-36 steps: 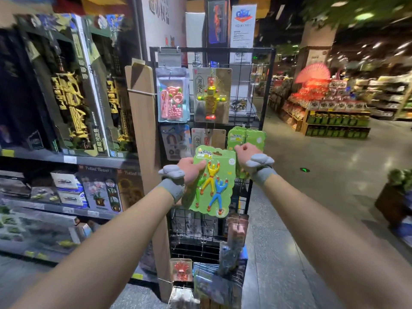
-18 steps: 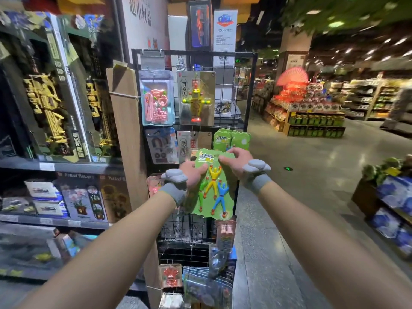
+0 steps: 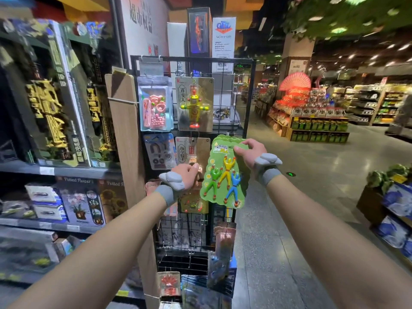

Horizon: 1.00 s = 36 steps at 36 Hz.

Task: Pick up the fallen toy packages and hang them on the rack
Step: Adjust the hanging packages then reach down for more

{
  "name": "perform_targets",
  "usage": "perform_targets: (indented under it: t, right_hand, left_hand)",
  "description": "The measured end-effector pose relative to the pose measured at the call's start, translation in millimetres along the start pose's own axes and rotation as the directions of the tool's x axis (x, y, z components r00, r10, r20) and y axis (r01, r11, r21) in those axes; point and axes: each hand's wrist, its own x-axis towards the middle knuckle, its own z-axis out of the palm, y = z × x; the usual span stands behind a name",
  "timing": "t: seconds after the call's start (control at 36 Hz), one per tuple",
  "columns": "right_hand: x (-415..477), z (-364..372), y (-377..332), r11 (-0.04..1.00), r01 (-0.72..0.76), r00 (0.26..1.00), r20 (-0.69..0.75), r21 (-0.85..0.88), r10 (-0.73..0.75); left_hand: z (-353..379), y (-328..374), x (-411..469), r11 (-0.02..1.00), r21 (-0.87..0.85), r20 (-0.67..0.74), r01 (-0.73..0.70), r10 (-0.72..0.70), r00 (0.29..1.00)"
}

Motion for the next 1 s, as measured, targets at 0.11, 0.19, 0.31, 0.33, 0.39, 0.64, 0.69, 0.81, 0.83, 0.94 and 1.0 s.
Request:
perform_targets:
  t: [0.11, 0.19, 0.31, 0.33, 0.39, 0.64, 0.69, 0.81, 0.83, 0.94, 1.0]
  right_hand:
    - [11, -4, -3, 0.999, 0.008, 1.000, -0.014, -0.053, -0.009]
    - [18, -2, -5, 0.996, 0.018, 1.000, -0.012, -0.090, -0.019]
    - [25, 1, -5, 0.986, 0.016, 1.000, -0.008, -0.169, -0.018]
    - [26, 0, -5, 0.981, 0.010, 1.000, -0.014, -0.196, -0.013]
    - [29, 2, -5, 0.964, 0.014, 1.000, -0.012, -0.265, -0.018]
    - [39, 12, -1, 0.948, -0.034, 0.999, -0.010, -0.315, 0.033]
    - [42, 15, 1, 0.947, -0.051, 0.999, -0.034, -0.316, 0.042]
    - [48, 17, 1, 0.949, -0.071, 0.996, -0.076, -0.309, 0.050]
    - [50, 17, 1, 0.949, -0.078, 0.995, -0.076, -0.307, 0.057]
    - [60, 18, -1, 0.919, -0.094, 0.995, -0.053, -0.383, 0.080]
    - [64, 18, -2, 0.899, -0.083, 0.996, -0.054, -0.430, 0.066]
  left_hand:
    - [-6, -10, 0, 0.994, 0.112, 0.006, 0.000, 0.000, 1.000]
    - [-7, -21, 3, 0.990, 0.138, 0.021, 0.018, -0.021, 1.000]
    - [-8, -34, 5, 0.984, 0.172, 0.041, 0.039, -0.046, 0.998]
    - [-8, -36, 5, 0.984, 0.170, 0.049, 0.047, -0.056, 0.997]
    - [-8, -39, 3, 0.984, 0.170, 0.049, 0.054, -0.063, 0.997]
    - [-5, -54, -5, 0.985, 0.144, 0.056, 0.094, -0.103, 0.993]
    - [-3, -59, -7, 0.978, 0.176, 0.051, 0.115, -0.125, 0.991]
    - [-2, -61, -15, 0.972, 0.202, 0.053, 0.116, -0.129, 0.990]
    - [0, -62, -17, 0.972, 0.203, 0.061, 0.118, -0.133, 0.989]
    - [4, -72, -20, 0.973, 0.170, 0.052, 0.156, -0.167, 0.985]
    - [4, -72, -24, 0.975, 0.162, 0.049, 0.154, -0.164, 0.985]
